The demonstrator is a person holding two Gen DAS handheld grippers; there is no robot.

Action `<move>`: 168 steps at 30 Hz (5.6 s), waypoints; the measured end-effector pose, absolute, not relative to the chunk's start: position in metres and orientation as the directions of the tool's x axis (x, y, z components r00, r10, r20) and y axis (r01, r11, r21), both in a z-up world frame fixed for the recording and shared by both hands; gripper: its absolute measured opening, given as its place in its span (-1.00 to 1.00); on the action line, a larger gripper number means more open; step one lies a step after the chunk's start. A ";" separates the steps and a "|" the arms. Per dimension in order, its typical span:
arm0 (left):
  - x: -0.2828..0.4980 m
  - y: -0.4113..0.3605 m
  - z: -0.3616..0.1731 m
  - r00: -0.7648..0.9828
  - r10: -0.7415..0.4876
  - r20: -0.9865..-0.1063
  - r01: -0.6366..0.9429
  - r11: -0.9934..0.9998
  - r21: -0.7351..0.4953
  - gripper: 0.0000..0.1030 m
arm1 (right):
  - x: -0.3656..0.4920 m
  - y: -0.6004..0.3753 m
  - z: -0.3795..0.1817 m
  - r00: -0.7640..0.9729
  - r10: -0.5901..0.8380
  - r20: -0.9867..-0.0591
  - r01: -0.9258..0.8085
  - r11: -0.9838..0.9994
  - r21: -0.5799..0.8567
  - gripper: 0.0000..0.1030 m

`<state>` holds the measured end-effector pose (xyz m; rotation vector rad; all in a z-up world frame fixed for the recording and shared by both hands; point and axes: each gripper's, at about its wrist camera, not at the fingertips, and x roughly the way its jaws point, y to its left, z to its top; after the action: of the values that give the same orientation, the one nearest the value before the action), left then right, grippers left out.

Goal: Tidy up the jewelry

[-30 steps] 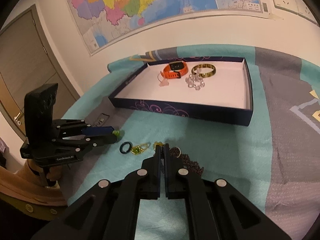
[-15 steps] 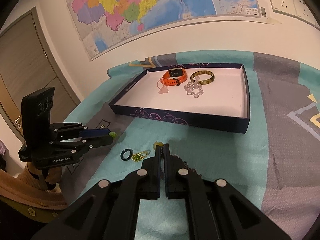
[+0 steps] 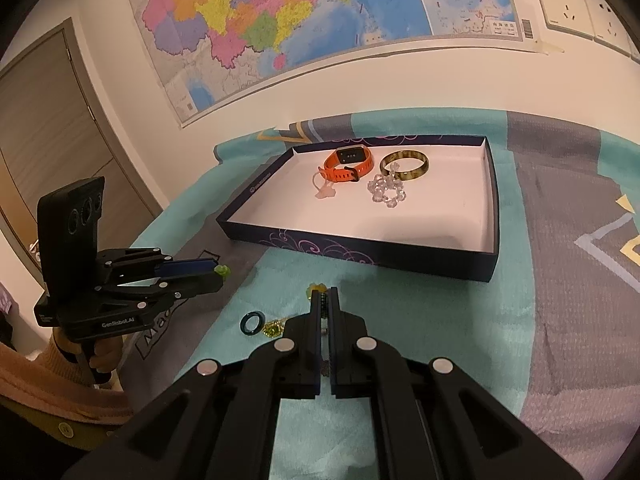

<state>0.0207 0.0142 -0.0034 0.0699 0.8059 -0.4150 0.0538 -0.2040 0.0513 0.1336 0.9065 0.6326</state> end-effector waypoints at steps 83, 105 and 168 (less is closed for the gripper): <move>0.159 0.010 -0.027 0.584 -0.300 -0.754 0.278 0.947 -0.160 -0.51 | 0.185 -0.178 0.007 0.392 0.484 -0.782 -0.341 0.866 0.364 -0.83; 0.071 0.012 0.013 0.685 -0.298 -0.665 0.360 0.932 -0.047 0.01 | 0.110 -0.200 0.052 0.467 0.488 -0.737 -0.392 0.862 0.322 -0.28; 0.018 -0.008 -0.030 0.577 -0.316 -0.753 0.439 0.897 -0.040 0.14 | 0.050 -0.162 0.021 0.400 0.382 -0.833 -0.536 0.835 0.125 -0.57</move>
<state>0.0183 -0.0079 -0.0302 0.1576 0.8479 -0.4442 0.0504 -0.1619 0.0210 -0.1732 1.0030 0.5842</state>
